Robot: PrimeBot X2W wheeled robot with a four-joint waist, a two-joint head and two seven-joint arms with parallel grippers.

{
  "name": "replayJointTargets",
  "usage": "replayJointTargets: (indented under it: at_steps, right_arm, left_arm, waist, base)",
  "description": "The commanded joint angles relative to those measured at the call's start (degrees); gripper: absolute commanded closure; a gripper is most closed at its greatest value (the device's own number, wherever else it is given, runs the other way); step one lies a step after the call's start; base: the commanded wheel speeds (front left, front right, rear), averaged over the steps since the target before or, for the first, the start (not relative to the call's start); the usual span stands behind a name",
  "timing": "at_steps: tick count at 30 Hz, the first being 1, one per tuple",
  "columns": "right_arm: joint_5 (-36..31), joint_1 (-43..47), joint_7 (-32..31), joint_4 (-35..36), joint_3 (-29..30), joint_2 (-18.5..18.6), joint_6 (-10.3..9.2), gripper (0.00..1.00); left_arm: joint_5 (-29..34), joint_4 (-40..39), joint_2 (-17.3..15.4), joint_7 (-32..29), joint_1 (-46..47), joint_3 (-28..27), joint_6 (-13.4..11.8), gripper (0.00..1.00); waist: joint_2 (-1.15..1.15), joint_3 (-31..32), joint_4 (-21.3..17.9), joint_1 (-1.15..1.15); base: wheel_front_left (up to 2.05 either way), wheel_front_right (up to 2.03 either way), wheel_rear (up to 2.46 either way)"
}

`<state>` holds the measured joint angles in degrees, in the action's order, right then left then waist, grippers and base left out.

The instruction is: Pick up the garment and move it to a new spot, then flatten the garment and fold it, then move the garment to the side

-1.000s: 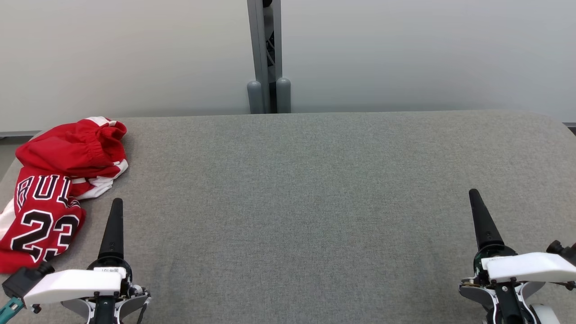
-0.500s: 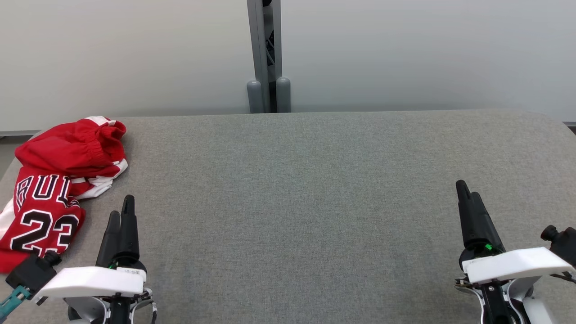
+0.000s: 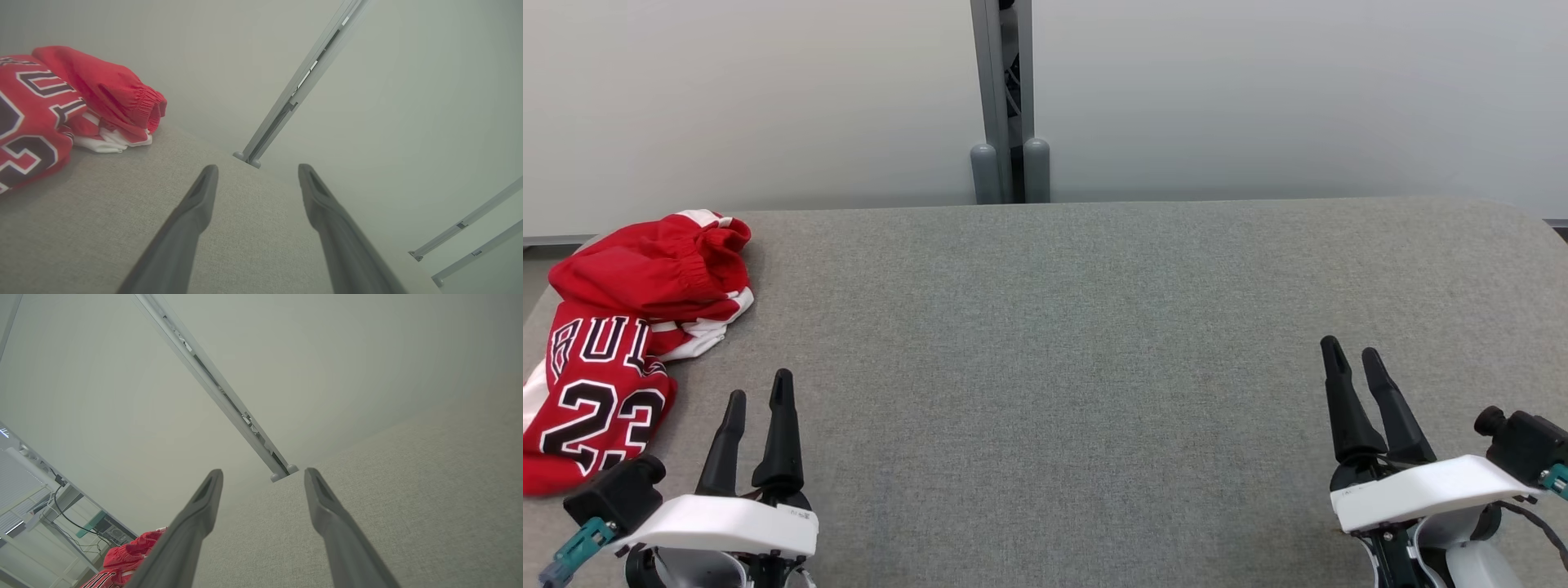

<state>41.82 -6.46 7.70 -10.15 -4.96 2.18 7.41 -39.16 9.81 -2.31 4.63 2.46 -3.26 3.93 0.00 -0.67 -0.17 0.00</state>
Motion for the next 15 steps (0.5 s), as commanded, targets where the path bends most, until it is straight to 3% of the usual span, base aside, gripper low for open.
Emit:
replayJointTargets:
  at_steps: [1,15]
  right_arm:
    - [-2.09,-0.43,0.80,0.67,-0.25,0.50,0.10,0.00]
    - [-10.93,-0.25,2.47,0.03,-0.74,0.60,0.11,0.00]
  left_arm:
    - [2.20,-0.70,-0.44,0.66,-0.20,0.17,-0.28,0.00]
    - [10.74,-0.63,-0.54,3.14,-1.78,1.13,-1.09,0.00]
  waist:
    - [0.00,-0.04,-0.02,0.00]
    - [0.00,-0.08,-0.16,0.00]
  base:
    - [0.00,0.00,0.00]
    - [0.00,0.00,0.00]
